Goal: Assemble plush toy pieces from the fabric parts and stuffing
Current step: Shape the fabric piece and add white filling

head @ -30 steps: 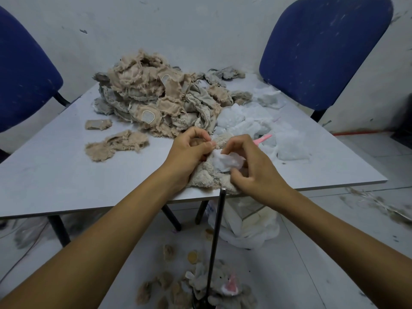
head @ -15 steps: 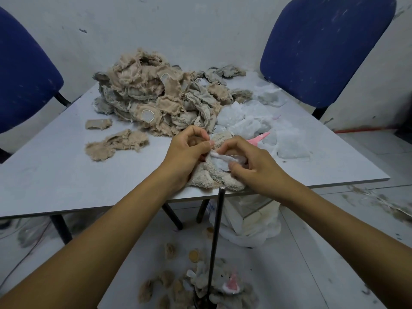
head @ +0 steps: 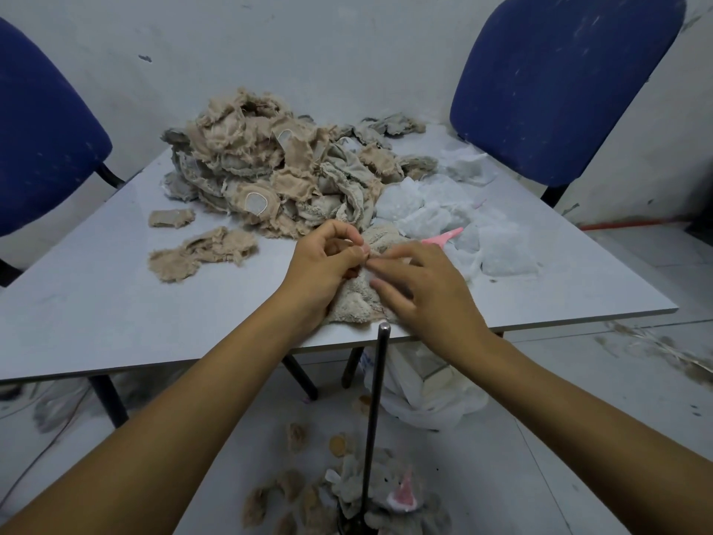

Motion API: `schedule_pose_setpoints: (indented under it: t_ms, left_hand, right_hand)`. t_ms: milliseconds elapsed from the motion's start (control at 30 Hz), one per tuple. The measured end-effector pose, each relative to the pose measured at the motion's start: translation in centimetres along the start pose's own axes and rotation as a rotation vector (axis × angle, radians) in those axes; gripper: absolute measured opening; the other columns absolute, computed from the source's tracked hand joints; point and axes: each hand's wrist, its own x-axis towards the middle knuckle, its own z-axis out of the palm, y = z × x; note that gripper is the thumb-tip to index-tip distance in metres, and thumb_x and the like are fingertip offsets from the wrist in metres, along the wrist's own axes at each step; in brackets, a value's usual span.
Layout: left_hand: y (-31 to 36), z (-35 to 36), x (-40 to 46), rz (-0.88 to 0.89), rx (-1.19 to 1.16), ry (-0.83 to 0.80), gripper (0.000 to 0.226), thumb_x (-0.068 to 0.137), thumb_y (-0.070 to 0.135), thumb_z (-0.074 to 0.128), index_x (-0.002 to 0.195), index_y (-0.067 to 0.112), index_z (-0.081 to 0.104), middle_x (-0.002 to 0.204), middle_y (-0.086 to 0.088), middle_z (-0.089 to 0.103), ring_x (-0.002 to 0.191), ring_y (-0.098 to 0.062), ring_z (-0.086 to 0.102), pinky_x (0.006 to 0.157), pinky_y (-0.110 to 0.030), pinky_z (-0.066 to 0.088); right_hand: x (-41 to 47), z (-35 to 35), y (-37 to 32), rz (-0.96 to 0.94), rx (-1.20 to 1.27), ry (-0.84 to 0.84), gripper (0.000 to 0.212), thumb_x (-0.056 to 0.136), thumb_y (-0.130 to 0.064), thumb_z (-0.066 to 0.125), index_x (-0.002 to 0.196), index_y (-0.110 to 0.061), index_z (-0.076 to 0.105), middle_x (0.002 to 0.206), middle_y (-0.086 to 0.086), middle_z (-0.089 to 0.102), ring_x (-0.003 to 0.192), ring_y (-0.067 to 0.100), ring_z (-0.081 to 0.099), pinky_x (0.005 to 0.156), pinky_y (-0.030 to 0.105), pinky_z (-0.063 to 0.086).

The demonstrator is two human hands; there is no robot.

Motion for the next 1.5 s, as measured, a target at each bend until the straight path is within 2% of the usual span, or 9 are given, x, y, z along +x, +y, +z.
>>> schedule_pose_setpoints:
  t_ms: [267, 433, 533, 667, 833, 967, 1067, 1267, 1500]
  left_hand:
    - [0.3, 0.0, -0.1, -0.019, 0.041, -0.050, 0.018, 0.089, -0.006, 0.063, 0.084, 0.011, 0.059, 0.073, -0.009, 0.055, 0.067, -0.016, 0.051, 0.063, -0.023, 0.044]
    - [0.4, -0.7, 0.4, -0.056, 0.033, 0.059, 0.020, 0.090, -0.003, 0.062, 0.082, 0.015, 0.058, 0.078, -0.011, 0.054, 0.065, -0.015, 0.049, 0.060, -0.021, 0.044]
    - [0.5, 0.0, 0.5, -0.036, 0.218, 0.079, 0.009, 0.092, 0.016, 0.064, 0.093, 0.021, 0.056, 0.100, -0.012, 0.057, 0.088, -0.022, 0.058, 0.076, -0.029, 0.050]
    - [0.1, 1.1, 0.1, -0.048, 0.782, 0.000, 0.031, 0.089, 0.055, 0.058, 0.112, 0.040, 0.043, 0.121, -0.001, 0.036, 0.119, -0.023, 0.036, 0.101, -0.044, 0.038]
    - [0.7, 0.7, -0.1, -0.068, 0.690, -0.125, 0.035, 0.081, 0.029, 0.063, 0.109, 0.042, 0.048, 0.122, -0.004, 0.049, 0.117, -0.031, 0.047, 0.095, -0.051, 0.046]
    - [0.7, 0.8, -0.2, -0.036, 0.536, -0.104, 0.036, 0.082, 0.009, 0.061, 0.102, 0.038, 0.053, 0.110, -0.008, 0.055, 0.084, -0.022, 0.060, 0.063, -0.035, 0.050]
    - [0.7, 0.7, -0.3, -0.005, 0.466, 0.005, 0.038, 0.079, 0.001, 0.062, 0.100, 0.031, 0.057, 0.096, -0.002, 0.059, 0.065, -0.001, 0.057, 0.050, -0.019, 0.046]
    - [-0.1, 1.1, -0.9, 0.200, 0.619, 0.174, 0.019, 0.079, 0.007, 0.061, 0.090, 0.022, 0.060, 0.093, 0.006, 0.063, 0.088, -0.008, 0.058, 0.070, -0.027, 0.047]
    - [-0.5, -0.2, -1.0, 0.426, 0.846, -0.132, 0.009, 0.093, 0.032, 0.063, 0.100, 0.026, 0.062, 0.108, 0.007, 0.049, 0.092, -0.006, 0.053, 0.078, -0.018, 0.044]
  right_hand:
    - [0.3, -0.4, -0.7, 0.035, 0.077, 0.053, 0.016, 0.090, -0.018, 0.072, 0.104, -0.012, 0.077, 0.099, 0.003, 0.068, 0.091, 0.021, 0.059, 0.079, 0.032, 0.046]
    - [0.4, -1.5, -0.3, 0.122, 0.323, -0.330, 0.053, 0.092, -0.013, 0.049, 0.136, -0.038, 0.032, 0.083, 0.004, 0.056, 0.071, 0.012, 0.045, 0.068, 0.031, 0.039]
    - [0.4, -1.6, -0.5, 0.078, 0.315, -0.359, 0.061, 0.089, -0.001, 0.047, 0.132, -0.041, 0.030, 0.093, 0.005, 0.061, 0.075, 0.014, 0.054, 0.070, 0.030, 0.046]
    - [1.0, -1.9, -0.1, 0.274, 0.418, -0.106, 0.043, 0.095, -0.004, 0.044, 0.116, -0.040, 0.038, 0.103, -0.015, 0.070, 0.071, 0.010, 0.067, 0.064, 0.026, 0.051]
    - [1.5, -2.0, 0.7, 0.239, 0.001, -0.214, 0.037, 0.097, -0.031, 0.059, 0.131, -0.027, 0.046, 0.127, 0.003, 0.056, 0.099, 0.017, 0.059, 0.082, 0.038, 0.051]
    - [2.4, -1.8, -0.1, 0.257, -0.101, -0.348, 0.043, 0.095, -0.042, 0.058, 0.134, -0.027, 0.047, 0.122, 0.002, 0.055, 0.106, 0.021, 0.058, 0.085, 0.045, 0.052]
    - [3.2, -2.4, -0.4, 0.214, -0.099, -0.384, 0.031, 0.091, -0.033, 0.066, 0.119, -0.024, 0.057, 0.096, -0.006, 0.060, 0.096, 0.019, 0.059, 0.080, 0.041, 0.052]
    - [2.5, -2.0, -1.0, 0.251, 0.195, -0.239, 0.024, 0.081, -0.013, 0.065, 0.103, -0.023, 0.063, 0.069, -0.002, 0.060, 0.062, 0.007, 0.051, 0.061, 0.027, 0.042]
    - [2.1, -1.5, 0.5, 0.498, 0.406, -0.121, 0.020, 0.084, -0.015, 0.065, 0.094, -0.031, 0.058, 0.075, 0.005, 0.065, 0.070, 0.021, 0.062, 0.066, 0.037, 0.051]
